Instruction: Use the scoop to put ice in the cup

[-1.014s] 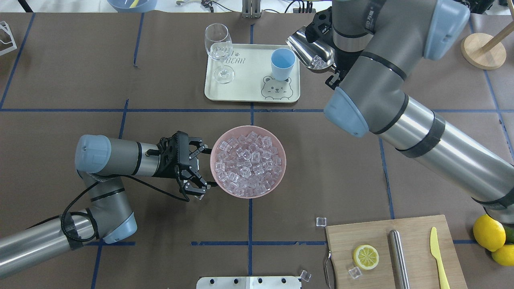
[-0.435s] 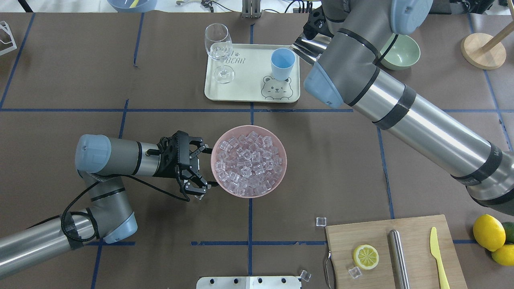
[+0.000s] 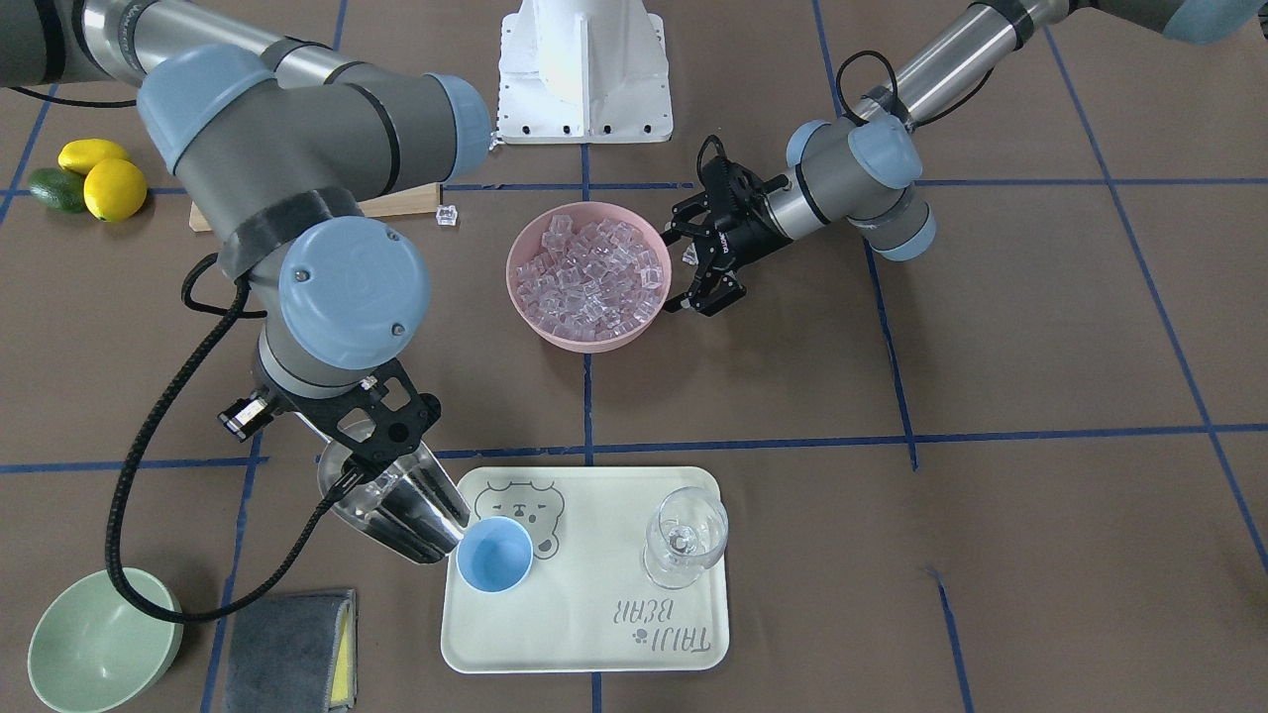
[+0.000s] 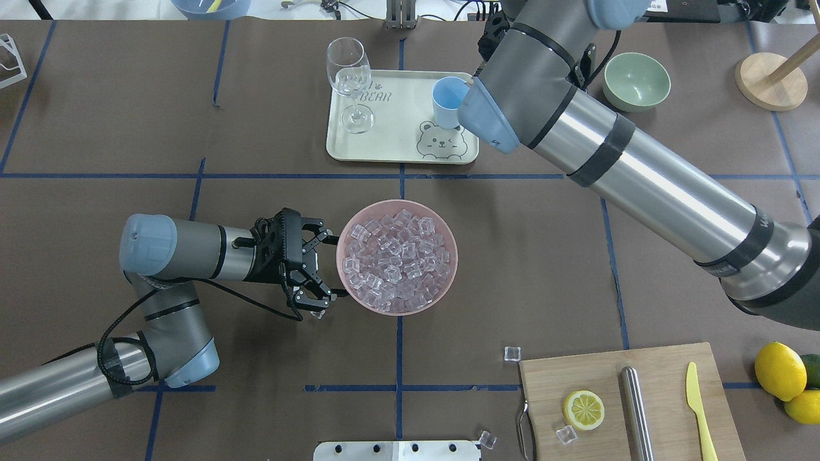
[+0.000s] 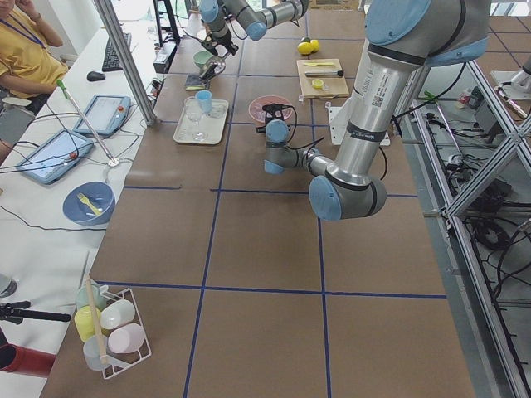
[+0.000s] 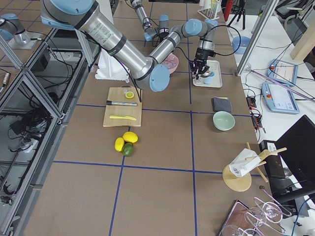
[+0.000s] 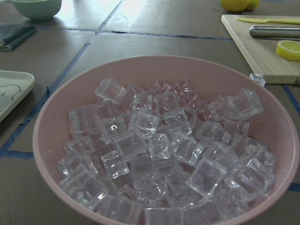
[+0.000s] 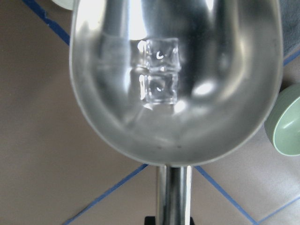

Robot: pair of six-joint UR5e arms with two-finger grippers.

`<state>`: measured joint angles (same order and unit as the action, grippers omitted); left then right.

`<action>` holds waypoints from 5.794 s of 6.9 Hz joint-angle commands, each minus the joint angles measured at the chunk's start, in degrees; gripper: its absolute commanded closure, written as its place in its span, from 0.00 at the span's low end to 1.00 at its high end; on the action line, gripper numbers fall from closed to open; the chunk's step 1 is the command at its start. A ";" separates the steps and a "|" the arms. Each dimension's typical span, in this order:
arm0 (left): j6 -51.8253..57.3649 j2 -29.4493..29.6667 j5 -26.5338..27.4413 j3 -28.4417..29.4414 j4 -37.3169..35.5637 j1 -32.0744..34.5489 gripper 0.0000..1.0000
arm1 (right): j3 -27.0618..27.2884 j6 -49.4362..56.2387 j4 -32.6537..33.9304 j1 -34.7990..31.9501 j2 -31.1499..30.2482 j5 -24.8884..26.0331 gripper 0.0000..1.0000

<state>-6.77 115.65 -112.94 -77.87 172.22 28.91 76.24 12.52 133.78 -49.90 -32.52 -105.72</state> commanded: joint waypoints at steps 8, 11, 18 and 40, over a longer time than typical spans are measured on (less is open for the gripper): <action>0.00 -0.07 0.00 0.09 -0.05 0.01 0.01 | -6.72 3.56 6.23 0.24 5.71 0.78 1.00; 0.00 -0.07 0.00 0.09 0.04 0.01 0.01 | -6.20 3.56 6.14 0.15 5.36 0.60 1.00; 0.09 -0.07 0.00 0.09 -0.05 0.01 0.01 | 20.88 -4.24 10.26 -4.24 -11.90 -7.83 1.00; 0.35 -0.69 -0.09 0.00 -0.05 1.06 0.00 | 36.77 -74.15 -53.98 7.92 -57.57 -17.86 0.00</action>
<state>-6.42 114.96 -113.03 -77.80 172.18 29.81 111.69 -62.80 79.55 -38.93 -90.58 -123.72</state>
